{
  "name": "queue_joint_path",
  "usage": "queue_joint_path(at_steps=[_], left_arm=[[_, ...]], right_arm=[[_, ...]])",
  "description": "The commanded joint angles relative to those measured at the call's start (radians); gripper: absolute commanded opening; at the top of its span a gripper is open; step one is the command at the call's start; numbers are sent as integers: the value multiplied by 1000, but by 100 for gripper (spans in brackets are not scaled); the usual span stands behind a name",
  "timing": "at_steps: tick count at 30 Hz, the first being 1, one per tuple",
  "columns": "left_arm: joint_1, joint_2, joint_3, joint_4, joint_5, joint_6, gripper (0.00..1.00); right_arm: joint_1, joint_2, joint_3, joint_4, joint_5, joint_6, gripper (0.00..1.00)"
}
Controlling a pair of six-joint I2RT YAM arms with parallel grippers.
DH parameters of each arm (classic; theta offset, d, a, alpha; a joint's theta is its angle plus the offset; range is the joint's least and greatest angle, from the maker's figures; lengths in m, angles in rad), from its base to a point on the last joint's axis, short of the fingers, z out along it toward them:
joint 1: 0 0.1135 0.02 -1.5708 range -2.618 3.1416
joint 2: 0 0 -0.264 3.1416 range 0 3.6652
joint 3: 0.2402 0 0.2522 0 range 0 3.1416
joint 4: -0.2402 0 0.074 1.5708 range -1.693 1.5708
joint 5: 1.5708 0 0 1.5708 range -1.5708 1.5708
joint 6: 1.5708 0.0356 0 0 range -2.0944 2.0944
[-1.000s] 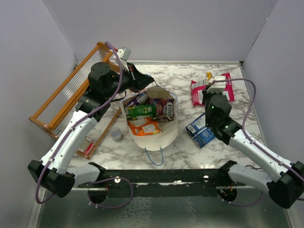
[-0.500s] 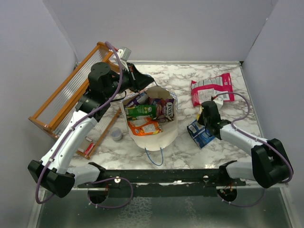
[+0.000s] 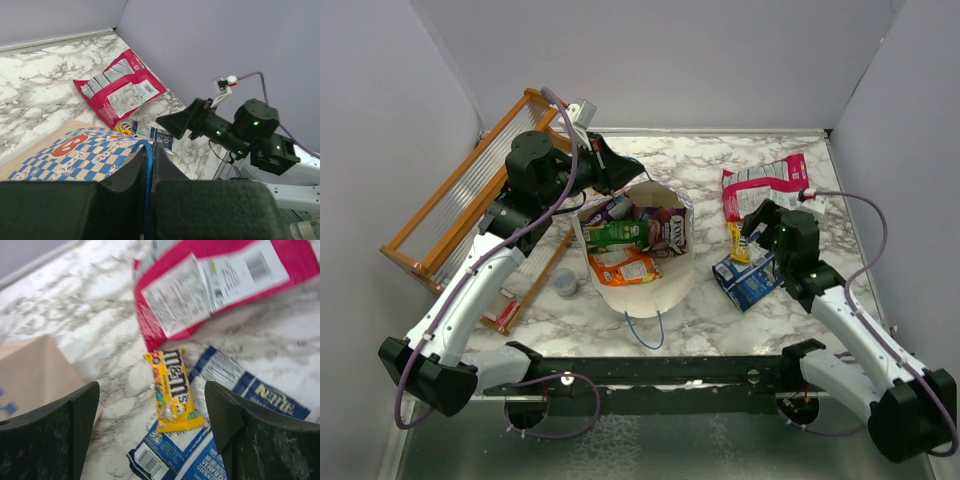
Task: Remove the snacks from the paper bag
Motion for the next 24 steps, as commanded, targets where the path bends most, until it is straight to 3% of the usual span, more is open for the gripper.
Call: queue_joint_path(at_steps=[1,4,11,17,20,24], left_arm=[[0,-26,16,13,27,6,0],[0,-28,15,16,29,7,0],[0,-28,14,12,25,1,0],[0,-37,0,33,27,-11,0],[0,-29,-2,21,24,-11,0],[0,-29,-7,23,25,-14,0]], right_arm=[[-2,-137,69,74,-240,-290,86],[-2,-178,128,83,-522,-393,86],[0,-226,178,195,-919,-412,84],[49,-236,130,406,-1369,-500,84],[193,-223,134,356,-1318,-667,84],[490,-124,230,147,-1012,-939,84]])
